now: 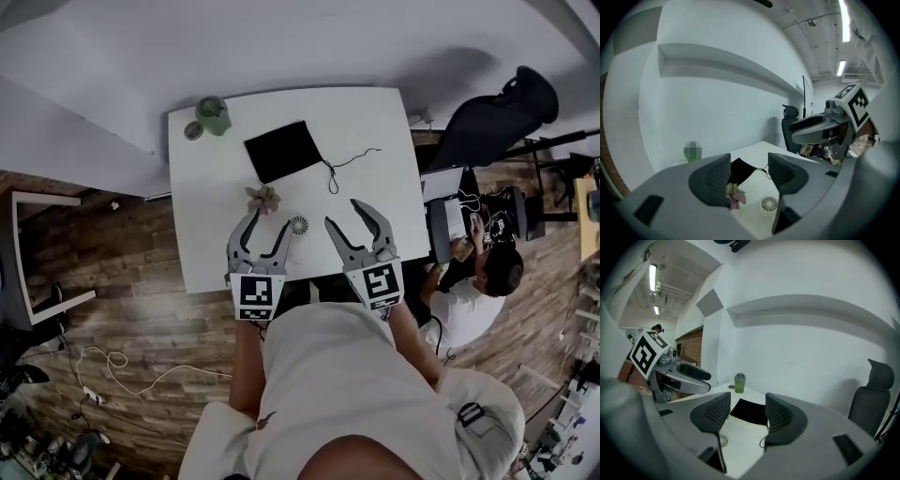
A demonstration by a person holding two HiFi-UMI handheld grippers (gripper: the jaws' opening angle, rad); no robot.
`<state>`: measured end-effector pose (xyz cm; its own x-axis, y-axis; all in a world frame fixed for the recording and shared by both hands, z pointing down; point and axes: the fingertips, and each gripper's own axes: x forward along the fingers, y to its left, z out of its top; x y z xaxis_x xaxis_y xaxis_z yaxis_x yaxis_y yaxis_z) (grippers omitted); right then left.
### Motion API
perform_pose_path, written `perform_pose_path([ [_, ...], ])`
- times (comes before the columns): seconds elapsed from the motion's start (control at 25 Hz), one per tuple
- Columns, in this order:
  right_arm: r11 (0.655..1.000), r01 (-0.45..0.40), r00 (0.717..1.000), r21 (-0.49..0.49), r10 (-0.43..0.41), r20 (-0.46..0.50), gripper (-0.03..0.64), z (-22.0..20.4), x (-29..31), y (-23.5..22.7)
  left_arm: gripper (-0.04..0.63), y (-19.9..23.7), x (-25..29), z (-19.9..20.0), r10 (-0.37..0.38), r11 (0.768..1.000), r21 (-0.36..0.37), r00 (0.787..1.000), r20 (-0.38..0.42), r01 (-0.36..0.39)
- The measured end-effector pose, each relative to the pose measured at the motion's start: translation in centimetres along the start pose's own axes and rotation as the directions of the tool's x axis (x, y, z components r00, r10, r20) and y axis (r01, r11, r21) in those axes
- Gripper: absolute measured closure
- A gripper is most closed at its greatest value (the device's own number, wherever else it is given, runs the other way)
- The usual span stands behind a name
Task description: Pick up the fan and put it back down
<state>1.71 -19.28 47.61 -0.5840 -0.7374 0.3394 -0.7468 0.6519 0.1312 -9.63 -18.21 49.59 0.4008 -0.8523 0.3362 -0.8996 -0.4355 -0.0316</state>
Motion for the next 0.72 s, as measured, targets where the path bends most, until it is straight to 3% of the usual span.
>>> perform_pose_path([
  [0.48, 0.995, -0.098, 0.989, 0.026, 0.101, -0.104, 0.382, -6.2, 1.3, 0.5, 0.35, -2.6, 3.0, -5.4, -0.031, 0.999, -0.04, 0.991, -0.127, 0.026],
  [0.72, 0.991, -0.129, 0.978, 0.039, 0.134, -0.157, 0.382, -9.1, 1.8, 0.8, 0.336, -4.3, 4.5, -9.1, -0.075, 0.996, -0.056, 0.973, -0.219, 0.065],
])
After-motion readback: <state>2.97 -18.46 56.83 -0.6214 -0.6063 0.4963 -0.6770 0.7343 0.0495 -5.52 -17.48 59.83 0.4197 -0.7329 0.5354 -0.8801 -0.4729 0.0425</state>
